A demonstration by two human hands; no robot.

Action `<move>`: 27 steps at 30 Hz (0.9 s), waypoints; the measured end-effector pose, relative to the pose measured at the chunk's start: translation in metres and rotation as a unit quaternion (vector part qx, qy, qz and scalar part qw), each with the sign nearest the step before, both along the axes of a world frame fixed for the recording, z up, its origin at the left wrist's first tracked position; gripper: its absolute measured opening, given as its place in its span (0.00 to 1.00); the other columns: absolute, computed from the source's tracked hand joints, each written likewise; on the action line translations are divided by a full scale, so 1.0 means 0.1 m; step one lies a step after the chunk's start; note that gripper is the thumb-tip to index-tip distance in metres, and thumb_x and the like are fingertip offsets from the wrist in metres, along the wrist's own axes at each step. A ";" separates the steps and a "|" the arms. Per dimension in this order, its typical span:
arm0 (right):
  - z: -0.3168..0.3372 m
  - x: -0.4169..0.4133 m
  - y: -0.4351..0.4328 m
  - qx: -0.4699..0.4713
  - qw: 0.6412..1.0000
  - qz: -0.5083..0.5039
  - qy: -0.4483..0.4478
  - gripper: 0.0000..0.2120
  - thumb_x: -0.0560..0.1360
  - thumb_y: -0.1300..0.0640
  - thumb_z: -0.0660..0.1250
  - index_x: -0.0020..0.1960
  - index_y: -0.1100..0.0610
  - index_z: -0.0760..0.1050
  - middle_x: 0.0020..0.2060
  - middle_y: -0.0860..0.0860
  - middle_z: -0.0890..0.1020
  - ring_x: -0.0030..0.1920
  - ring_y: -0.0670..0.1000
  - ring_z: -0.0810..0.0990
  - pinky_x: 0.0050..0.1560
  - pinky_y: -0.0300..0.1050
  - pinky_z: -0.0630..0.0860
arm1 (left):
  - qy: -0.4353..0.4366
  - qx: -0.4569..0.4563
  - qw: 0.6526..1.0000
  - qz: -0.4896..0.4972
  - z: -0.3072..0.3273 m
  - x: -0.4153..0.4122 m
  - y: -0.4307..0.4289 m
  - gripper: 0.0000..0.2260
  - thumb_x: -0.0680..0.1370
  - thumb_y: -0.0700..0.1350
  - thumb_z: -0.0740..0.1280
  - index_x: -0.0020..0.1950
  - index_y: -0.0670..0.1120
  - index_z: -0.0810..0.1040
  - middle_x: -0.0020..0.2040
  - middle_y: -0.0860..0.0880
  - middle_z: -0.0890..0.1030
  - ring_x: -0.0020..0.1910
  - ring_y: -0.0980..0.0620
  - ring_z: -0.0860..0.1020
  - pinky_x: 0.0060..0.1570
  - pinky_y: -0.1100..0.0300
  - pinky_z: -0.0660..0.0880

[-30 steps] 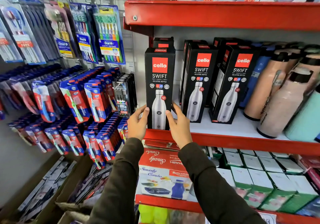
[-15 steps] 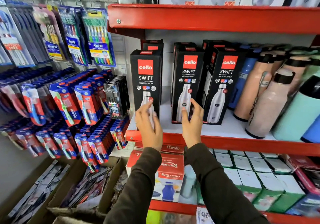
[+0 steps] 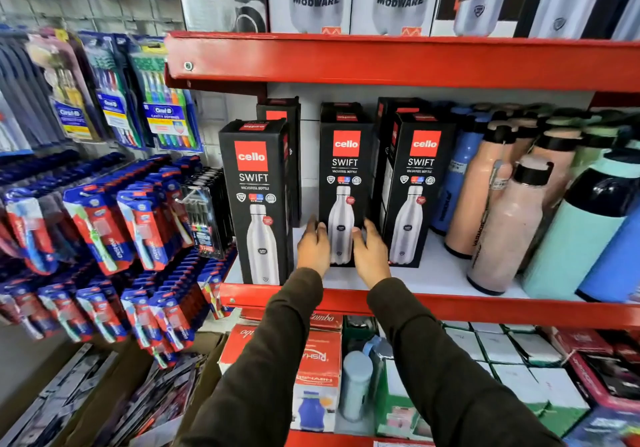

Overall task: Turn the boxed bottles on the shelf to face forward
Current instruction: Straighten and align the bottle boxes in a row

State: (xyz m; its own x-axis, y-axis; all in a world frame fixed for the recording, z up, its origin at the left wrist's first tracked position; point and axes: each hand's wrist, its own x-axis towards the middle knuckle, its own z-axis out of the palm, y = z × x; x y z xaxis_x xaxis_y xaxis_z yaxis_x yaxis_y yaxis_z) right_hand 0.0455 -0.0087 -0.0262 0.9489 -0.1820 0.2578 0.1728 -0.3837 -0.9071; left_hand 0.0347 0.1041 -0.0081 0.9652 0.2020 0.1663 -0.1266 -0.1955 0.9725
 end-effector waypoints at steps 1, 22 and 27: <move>-0.01 0.01 -0.01 -0.002 1.000 -0.003 -0.002 0.24 0.82 0.52 0.56 0.75 0.59 0.60 0.72 0.59 0.69 0.72 0.58 0.67 0.68 0.46 0.62 | 0.003 -0.001 1.000 0.004 -0.02 0.01 0.00 0.20 0.84 0.45 0.53 0.76 0.43 0.64 0.76 0.42 0.68 0.75 0.44 0.67 0.72 0.58 0.62; -0.15 -0.59 -0.07 0.021 0.998 0.015 -0.064 0.19 0.80 0.49 0.60 0.70 0.52 0.69 0.56 0.40 0.74 0.58 0.39 0.73 0.56 0.29 0.65 | -0.049 0.029 0.998 0.036 -0.27 -0.51 0.17 0.20 0.82 0.53 0.59 0.70 0.45 0.74 0.66 0.47 0.79 0.67 0.49 0.75 0.67 0.59 0.68; -0.15 -0.71 -0.09 0.019 0.997 0.021 -0.074 0.19 0.80 0.50 0.60 0.70 0.51 0.70 0.56 0.39 0.75 0.59 0.39 0.74 0.58 0.31 0.66 | -0.052 0.015 0.998 0.023 -0.25 -0.65 0.18 0.20 0.82 0.53 0.59 0.70 0.45 0.74 0.68 0.47 0.78 0.68 0.51 0.75 0.71 0.55 0.68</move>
